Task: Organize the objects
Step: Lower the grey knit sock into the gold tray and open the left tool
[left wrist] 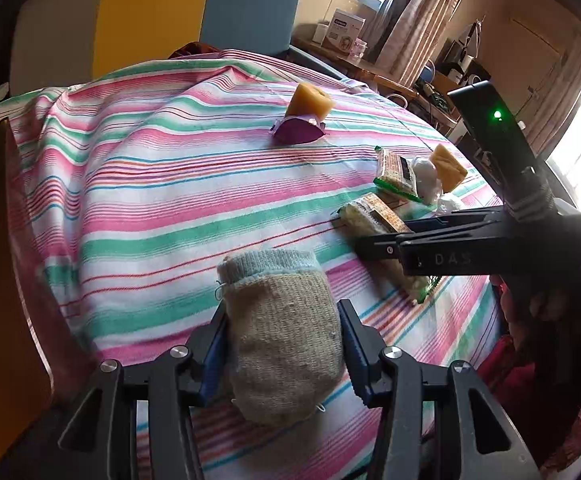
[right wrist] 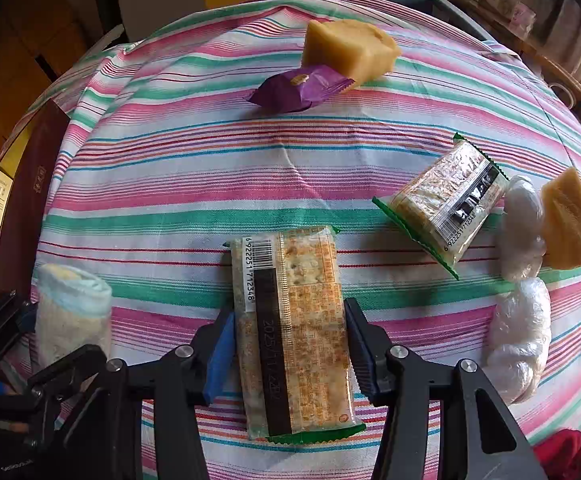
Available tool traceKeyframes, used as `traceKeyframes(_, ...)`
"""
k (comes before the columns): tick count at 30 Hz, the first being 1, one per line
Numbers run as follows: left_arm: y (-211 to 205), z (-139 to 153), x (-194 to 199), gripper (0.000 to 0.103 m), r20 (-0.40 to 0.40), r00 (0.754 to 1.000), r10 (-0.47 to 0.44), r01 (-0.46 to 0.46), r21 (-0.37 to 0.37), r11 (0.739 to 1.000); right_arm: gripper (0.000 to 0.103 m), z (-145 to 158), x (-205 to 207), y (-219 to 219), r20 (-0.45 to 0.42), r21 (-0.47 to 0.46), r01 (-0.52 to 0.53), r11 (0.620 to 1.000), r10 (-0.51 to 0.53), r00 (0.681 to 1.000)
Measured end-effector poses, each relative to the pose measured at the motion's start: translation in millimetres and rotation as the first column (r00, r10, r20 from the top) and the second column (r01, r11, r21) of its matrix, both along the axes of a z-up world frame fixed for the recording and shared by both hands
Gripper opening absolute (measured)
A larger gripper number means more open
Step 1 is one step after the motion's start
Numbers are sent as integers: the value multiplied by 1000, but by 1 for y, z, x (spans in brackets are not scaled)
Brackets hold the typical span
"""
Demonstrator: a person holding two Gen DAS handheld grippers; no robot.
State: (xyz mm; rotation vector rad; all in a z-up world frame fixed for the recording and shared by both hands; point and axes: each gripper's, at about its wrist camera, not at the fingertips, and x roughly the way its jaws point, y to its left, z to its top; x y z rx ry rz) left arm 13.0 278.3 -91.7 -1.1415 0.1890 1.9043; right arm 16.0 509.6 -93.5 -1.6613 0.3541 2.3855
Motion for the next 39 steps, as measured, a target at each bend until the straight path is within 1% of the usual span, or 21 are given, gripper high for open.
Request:
traceKeyframes(3, -7, 10, 6, 50, -17, 1000, -4, 4, 16, 1000, 55, -1, -1, -5, -9, 27, -21, 999, 22, 1000)
traceKeyframes(5, -14, 22, 10, 50, -34, 999, -10, 12, 47, 999, 55, -1, -2, -9, -10, 52, -38, 998, 38, 999)
traceKeyframes(7, -23, 35, 11, 50, -42, 999, -1, 4, 74, 997, 56, -1, -1, -9, -11, 57, -46, 997, 46, 999)
traceKeyframes(10, -39, 50, 8, 50, -48, 998, 33, -28, 104, 994, 56, -1, -1, -9, -11, 66, -54, 996, 55, 998)
traceKeyframes(15, -68, 65, -3, 50, -28, 993, 113, -109, 114, 987, 56, -1, -2, -10, -10, 79, -62, 995, 62, 998)
traceKeyframes(18, -93, 79, -15, 51, -16, 985, 173, -169, 139, 976, 56, 0, -1, -12, -9, 92, -67, 993, 68, 998)
traceKeyframes(21, -127, 93, -39, 50, -10, 962, 274, -268, 164, 949, 56, -1, -3, -13, -8, 99, -72, 993, 73, 997)
traceKeyframes(22, -141, 97, -51, 50, -8, 948, 318, -312, 169, 935, 56, -1, -4, -14, -8, 102, -75, 992, 76, 997)
traceKeyframes(24, -161, 101, -68, 50, -11, 926, 377, -371, 164, 914, 56, -1, -3, -15, -6, 111, -83, 990, 84, 996)
traceKeyframes(25, -175, 100, -79, 50, -1, 908, 419, -414, 158, 896, 56, -1, -3, -15, -5, 115, -86, 990, 87, 996)
traceKeyframes(27, -194, 95, -95, 50, 22, 883, 469, -467, 137, 874, 56, 0, -3, -16, -5, 119, -91, 989, 92, 996)
traceKeyframes(28, -202, 92, -102, 50, 26, 870, 492, -491, 121, 863, 56, 0, -3, -16, -5, 119, -117, 986, 118, 993)
traceKeyframes(30, -218, 84, -118, 50, 23, 843, 537, -537, 86, 839, 56, 0, -4, -16, -4, 123, -118, 985, 120, 993)
traceKeyframes(33, -231, 72, -135, 50, 52, 821, 569, -571, 60, 819, 56, 1, -4, -18, -3, 135, -126, 983, 127, 992)
traceKeyframes(34, -233, 67, -142, 50, 56, 814, 578, -580, 38, 813, 56, 1, -4, -18, -3, 137, -128, 982, 129, 992)
traceKeyframes(38, -227, 56, -165, 50, 27, 817, 576, -575, -42, 817, 56, 2, -5, -19, -2, 139, -130, 982, 131, 991)
traceKeyframes(39, -228, 55, -170, 50, 31, 814, 580, -578, -48, 814, 56, 2, -6, -19, -2, 139, -132, 981, 133, 991)
